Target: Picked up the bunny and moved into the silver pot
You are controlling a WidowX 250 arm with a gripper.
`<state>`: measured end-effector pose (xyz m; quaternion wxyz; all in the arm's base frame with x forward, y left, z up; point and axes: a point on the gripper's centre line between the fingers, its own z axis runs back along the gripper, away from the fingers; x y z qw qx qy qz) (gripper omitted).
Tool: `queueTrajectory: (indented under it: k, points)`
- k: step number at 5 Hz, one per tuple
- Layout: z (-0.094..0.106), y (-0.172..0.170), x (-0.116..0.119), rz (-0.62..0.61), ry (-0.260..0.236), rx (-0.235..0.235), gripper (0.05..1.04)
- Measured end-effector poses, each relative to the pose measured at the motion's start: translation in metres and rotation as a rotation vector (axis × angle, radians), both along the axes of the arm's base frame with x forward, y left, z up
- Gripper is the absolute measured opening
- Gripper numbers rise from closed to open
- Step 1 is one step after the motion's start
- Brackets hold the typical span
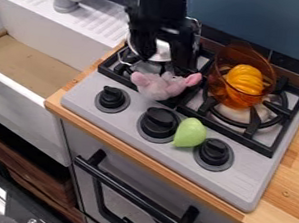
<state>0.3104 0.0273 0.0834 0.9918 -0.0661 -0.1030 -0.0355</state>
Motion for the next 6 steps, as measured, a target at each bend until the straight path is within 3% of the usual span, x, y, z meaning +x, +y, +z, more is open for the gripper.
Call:
queueTrajectory:
  k: [2,3,5,6]
  points:
    - [-0.02,-0.011,0.0,0.011,-0.002,-0.002,0.993]
    - [-0.033,-0.012,0.003,0.044,-0.021,0.048,0.993]
    - [-0.045,-0.015,-0.006,0.024,0.005,0.095,0.948]
    - [-0.044,-0.014,-0.004,0.025,0.011,0.092,0.691]
